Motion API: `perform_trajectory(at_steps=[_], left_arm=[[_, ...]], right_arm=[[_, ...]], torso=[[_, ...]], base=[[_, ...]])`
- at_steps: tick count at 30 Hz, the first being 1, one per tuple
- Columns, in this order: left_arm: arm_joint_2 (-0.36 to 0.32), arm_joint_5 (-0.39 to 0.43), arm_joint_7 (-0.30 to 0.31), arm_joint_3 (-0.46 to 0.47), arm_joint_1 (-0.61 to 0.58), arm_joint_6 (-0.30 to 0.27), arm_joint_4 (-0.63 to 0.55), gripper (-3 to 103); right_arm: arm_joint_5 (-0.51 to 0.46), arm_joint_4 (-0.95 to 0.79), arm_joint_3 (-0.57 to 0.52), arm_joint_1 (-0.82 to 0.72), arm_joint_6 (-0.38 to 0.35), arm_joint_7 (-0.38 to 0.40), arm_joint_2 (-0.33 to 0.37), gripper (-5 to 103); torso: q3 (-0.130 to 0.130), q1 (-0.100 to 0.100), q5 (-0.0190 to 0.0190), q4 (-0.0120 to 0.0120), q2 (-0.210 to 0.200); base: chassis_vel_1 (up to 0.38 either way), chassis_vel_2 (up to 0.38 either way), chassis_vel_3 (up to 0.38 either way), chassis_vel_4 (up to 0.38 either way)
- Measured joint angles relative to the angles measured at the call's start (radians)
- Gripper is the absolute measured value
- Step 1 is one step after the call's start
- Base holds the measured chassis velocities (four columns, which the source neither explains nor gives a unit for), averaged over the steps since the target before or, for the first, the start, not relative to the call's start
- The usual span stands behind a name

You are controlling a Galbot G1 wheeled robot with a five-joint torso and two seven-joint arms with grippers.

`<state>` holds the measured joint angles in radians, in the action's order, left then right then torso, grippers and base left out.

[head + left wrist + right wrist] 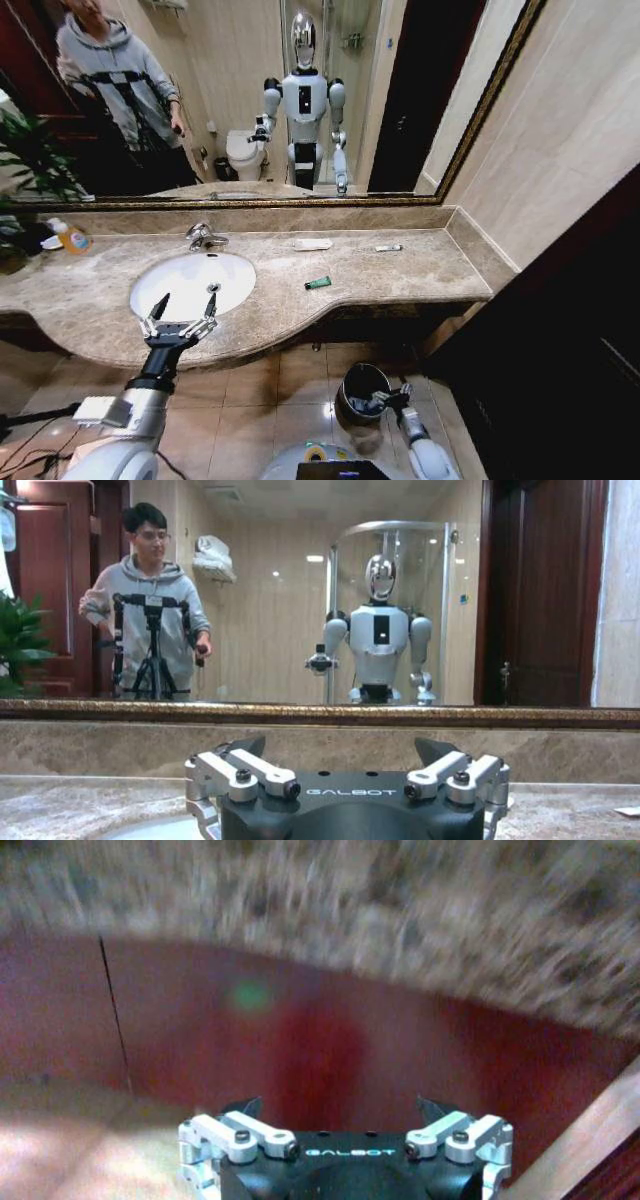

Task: Pick up the trash from the sink and place it in the trash bin.

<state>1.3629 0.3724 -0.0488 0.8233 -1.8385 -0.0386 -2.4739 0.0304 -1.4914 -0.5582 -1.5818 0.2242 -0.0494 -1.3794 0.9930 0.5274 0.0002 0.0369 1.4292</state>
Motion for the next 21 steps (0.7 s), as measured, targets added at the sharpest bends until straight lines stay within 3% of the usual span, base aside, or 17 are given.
perform_trajectory(at_steps=[7, 17, 21], left_arm=[[0.0, 0.0, 0.0, 0.0, 0.0, 0.0, 0.0, 100], [0.0, 0.0, 0.0, 0.0, 0.0, 0.0, 0.0, 100], [0.0, 0.0, 0.0, 0.0, 0.0, 0.0, 0.0, 100]], right_arm=[[-0.097, -0.358, -0.033, -0.243, -0.009, -0.004, 0.033, 100], [-0.092, -0.631, -0.013, -0.323, -0.046, -0.012, 0.0, 100], [-0.097, -0.777, 0.025, -0.309, -0.087, -0.057, -0.002, 100]], torso=[[0.0, 0.0, -0.0004, -0.0002, 0.0], [0.0, 0.0, -0.0002, -0.0001, 0.0], [0.0, 0.0, -0.0005, -0.0001, 0.0]], base=[[0.0, 0.0, 0.0, 0.0], [0.0, 0.0, 0.0, 0.0], [0.0, 0.0, 0.0, 0.0]])
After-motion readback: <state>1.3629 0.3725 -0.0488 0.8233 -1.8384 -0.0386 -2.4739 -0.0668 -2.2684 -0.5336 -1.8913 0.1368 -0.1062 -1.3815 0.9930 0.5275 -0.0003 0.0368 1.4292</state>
